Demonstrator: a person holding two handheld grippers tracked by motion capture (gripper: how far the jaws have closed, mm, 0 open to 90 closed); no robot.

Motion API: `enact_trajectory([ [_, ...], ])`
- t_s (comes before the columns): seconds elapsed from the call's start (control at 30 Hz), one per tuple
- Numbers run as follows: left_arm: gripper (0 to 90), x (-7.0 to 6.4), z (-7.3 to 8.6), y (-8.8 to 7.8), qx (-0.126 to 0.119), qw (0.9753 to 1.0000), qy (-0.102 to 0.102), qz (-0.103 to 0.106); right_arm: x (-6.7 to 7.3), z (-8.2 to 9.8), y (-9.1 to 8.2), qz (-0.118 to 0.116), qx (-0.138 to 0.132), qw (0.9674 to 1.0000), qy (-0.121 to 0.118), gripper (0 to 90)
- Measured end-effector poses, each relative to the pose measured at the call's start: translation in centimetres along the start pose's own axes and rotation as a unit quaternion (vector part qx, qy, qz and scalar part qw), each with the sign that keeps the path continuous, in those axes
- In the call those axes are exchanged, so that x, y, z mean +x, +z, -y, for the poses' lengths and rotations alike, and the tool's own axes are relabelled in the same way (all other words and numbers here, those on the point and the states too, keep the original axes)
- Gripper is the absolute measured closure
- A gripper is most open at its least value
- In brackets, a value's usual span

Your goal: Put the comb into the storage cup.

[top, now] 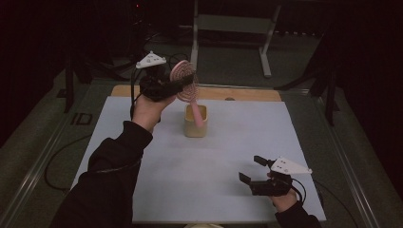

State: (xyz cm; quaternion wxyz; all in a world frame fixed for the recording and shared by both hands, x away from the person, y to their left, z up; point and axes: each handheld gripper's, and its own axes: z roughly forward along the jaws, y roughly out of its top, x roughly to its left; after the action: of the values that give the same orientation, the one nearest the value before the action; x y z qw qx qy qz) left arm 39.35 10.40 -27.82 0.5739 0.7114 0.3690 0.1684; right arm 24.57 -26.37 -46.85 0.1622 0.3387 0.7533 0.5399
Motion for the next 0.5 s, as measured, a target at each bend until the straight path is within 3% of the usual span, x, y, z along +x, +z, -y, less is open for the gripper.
enact_trajectory([
  [0.5, 65.8, 1.0, -1.5, 0.9, -0.012, 0.9996, 0.011, -0.023, 0.0, 0.0, 0.0, 0.000, 0.003, 1.0000, 0.001, 11.2],
])
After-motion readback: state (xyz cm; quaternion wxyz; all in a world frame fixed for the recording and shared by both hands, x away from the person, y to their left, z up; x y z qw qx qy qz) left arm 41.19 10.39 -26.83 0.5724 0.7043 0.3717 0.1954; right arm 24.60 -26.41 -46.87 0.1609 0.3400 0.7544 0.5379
